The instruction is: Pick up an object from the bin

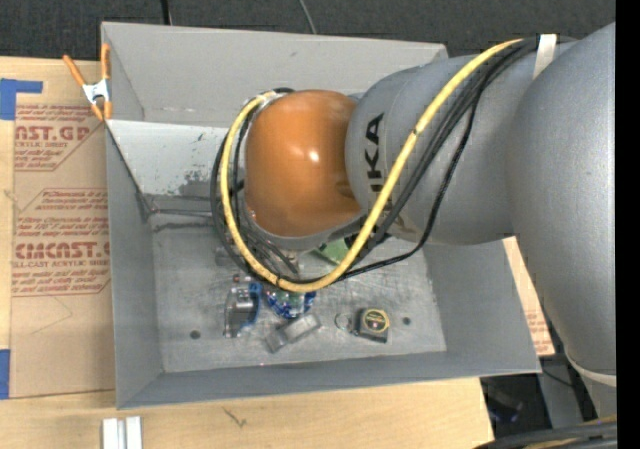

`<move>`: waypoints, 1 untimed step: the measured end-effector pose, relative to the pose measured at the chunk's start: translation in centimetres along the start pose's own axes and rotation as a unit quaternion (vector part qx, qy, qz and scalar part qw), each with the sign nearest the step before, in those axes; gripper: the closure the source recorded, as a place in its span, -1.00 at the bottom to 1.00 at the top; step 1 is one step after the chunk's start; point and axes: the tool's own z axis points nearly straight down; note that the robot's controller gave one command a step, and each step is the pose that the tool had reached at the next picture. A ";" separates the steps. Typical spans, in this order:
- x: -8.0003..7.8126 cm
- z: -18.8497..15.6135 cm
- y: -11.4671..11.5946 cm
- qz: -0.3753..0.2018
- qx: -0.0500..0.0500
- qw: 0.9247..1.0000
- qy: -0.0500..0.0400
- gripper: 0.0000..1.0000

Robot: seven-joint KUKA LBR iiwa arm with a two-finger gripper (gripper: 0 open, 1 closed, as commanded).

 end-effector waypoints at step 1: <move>-5.2 7.3 -7.9 -0.156 0.002 0.988 0.001 -1.00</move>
Offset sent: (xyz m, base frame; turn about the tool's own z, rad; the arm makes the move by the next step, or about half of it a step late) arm 0.0520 -0.0750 -0.0706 -0.3187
